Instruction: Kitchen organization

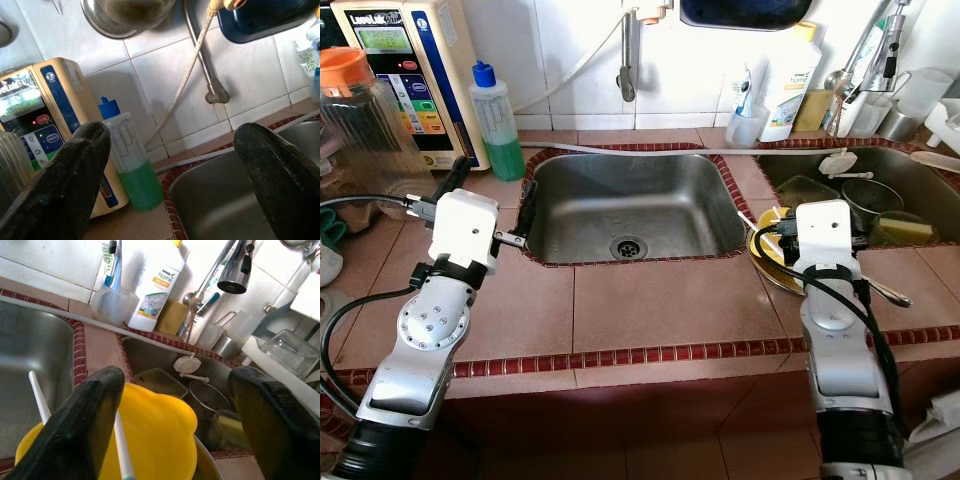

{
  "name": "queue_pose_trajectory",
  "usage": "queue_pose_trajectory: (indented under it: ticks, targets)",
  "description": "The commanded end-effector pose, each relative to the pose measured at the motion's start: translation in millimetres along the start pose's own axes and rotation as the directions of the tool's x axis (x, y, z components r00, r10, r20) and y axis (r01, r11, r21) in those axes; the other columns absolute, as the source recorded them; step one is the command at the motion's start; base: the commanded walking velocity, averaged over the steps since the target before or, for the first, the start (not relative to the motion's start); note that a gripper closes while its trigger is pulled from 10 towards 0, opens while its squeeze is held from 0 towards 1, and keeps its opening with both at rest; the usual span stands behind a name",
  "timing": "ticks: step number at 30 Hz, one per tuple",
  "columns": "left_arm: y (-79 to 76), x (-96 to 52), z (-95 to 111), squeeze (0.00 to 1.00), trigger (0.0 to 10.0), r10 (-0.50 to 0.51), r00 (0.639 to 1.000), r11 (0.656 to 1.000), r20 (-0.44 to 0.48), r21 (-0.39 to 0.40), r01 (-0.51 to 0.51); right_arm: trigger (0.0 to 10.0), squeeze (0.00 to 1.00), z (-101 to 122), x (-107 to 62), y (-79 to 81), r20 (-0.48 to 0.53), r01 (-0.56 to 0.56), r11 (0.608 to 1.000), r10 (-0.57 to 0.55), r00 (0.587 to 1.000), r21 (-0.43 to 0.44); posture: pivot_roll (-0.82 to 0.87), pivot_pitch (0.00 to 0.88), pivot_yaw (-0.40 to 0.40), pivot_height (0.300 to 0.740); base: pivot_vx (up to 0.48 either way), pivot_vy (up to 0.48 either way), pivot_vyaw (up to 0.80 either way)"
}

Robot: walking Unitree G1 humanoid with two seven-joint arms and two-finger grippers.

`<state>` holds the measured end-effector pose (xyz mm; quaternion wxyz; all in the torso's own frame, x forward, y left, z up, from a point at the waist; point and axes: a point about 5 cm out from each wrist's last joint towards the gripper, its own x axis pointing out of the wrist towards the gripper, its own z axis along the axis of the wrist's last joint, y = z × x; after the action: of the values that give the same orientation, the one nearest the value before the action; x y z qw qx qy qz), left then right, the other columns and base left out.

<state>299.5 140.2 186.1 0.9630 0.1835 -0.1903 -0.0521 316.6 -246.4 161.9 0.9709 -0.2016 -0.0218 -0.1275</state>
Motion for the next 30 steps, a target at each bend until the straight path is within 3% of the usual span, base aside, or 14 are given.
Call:
queue_pose_trajectory:
  ticks: [1,3,9,15,20,21,22,23,24,26,27,28,29,30]
  targets:
    - [0.4,-0.6,1.4,0.00,10.0,-0.004,1.000,1.000,0.002,0.002,0.004,10.0,1.00,1.5,2.9,-2.9,0.010,0.002,1.000,-0.002,1.000,0.006,0.13,0.000,0.003,0.740,0.000,0.000,0.00]
    - [0.5,-0.4,1.4,0.00,10.0,-0.004,1.000,1.000,0.002,0.001,0.004,10.0,1.00,1.5,2.8,-2.7,0.012,0.002,1.000,-0.003,1.000,0.008,0.13,0.000,0.003,0.740,0.000,0.000,0.00]
    - [0.8,0.9,2.7,0.00,10.0,-0.002,1.000,1.000,0.008,0.002,0.002,10.0,1.00,27.1,-3.1,9.0,0.170,-0.085,0.991,0.068,0.983,0.100,0.13,0.000,0.003,0.740,0.000,0.000,0.00]
    - [-2.6,-5.9,-4.7,0.00,10.0,-0.011,0.999,0.999,-0.034,-0.031,0.010,10.0,1.00,49.4,-37.3,43.8,0.282,-0.306,0.940,0.255,0.925,0.151,0.13,0.000,0.000,0.740,0.000,0.000,0.00]
    - [-3.9,-10.4,-10.9,0.00,10.0,-0.017,0.998,0.999,-0.064,-0.052,0.013,10.0,1.00,51.0,-53.2,52.6,0.287,-0.362,0.916,0.305,0.908,0.171,0.12,0.000,0.002,0.740,0.000,0.000,0.00]
    - [-3.9,-13.5,-15.9,0.00,10.0,-0.015,0.996,0.998,-0.085,-0.057,0.011,10.0,0.93,51.1,-64.9,58.3,0.286,-0.398,0.901,0.341,0.896,0.172,0.11,0.000,0.004,0.740,0.000,0.000,0.00]
    - [-3.9,-13.5,-15.9,0.00,10.0,-0.015,0.996,0.998,-0.085,-0.057,0.011,10.0,0.93,51.1,-64.9,58.3,0.286,-0.398,0.901,0.341,0.896,0.172,0.11,0.000,0.004,0.740,0.000,0.000,0.00]
    - [-3.9,-15.7,-18.9,0.00,10.0,-0.016,0.995,0.998,-0.096,-0.056,0.010,10.0,0.85,50.4,-72.0,60.7,0.282,-0.413,0.893,0.356,0.891,0.177,0.11,0.000,0.003,0.740,0.000,0.000,0.00]
    - [-4.3,-17.0,-19.8,0.00,10.0,-0.024,0.995,0.999,-0.099,-0.051,0.019,10.0,0.69,49.8,-75.1,61.1,0.277,-0.419,0.890,0.362,0.890,0.180,0.11,0.000,0.002,0.740,0.000,0.000,0.00]
    - [-4.4,-20.7,-21.7,0.00,10.0,-0.040,0.994,0.998,-0.104,-0.046,0.036,10.0,0.69,47.8,-80.7,61.5,0.264,-0.425,0.885,0.371,0.890,0.189,0.11,0.000,0.001,0.740,0.000,0.000,0.00]
    - [-3.6,-24.5,-23.8,0.00,10.0,-0.051,0.993,0.998,-0.111,-0.045,0.046,10.0,0.51,45.9,-85.8,61.8,0.250,-0.431,0.879,0.379,0.891,0.203,0.11,0.000,0.000,0.740,0.000,0.000,0.00]
    - [-3.6,-24.5,-23.8,0.00,10.0,-0.051,0.993,0.998,-0.111,-0.045,0.046,10.0,0.51,45.9,-85.8,61.8,0.250,-0.431,0.879,0.379,0.891,0.203,0.11,0.000,0.000,0.740,0.000,0.000,0.00]
    - [-2.5,-27.5,-26.2,0.00,10.0,-0.059,0.991,0.998,-0.118,-0.039,0.054,10.0,0.40,44.5,-90.4,62.2,0.237,-0.437,0.875,0.388,0.891,0.210,0.11,0.000,-0.002,0.740,0.000,0.000,0.00]
    - [-2.0,-28.8,-27.2,0.00,10.0,-0.062,0.991,0.998,-0.122,-0.033,0.058,10.0,0.40,44.0,-92.6,62.3,0.232,-0.439,0.873,0.392,0.890,0.212,0.11,0.000,-0.002,0.740,0.000,0.000,0.00]
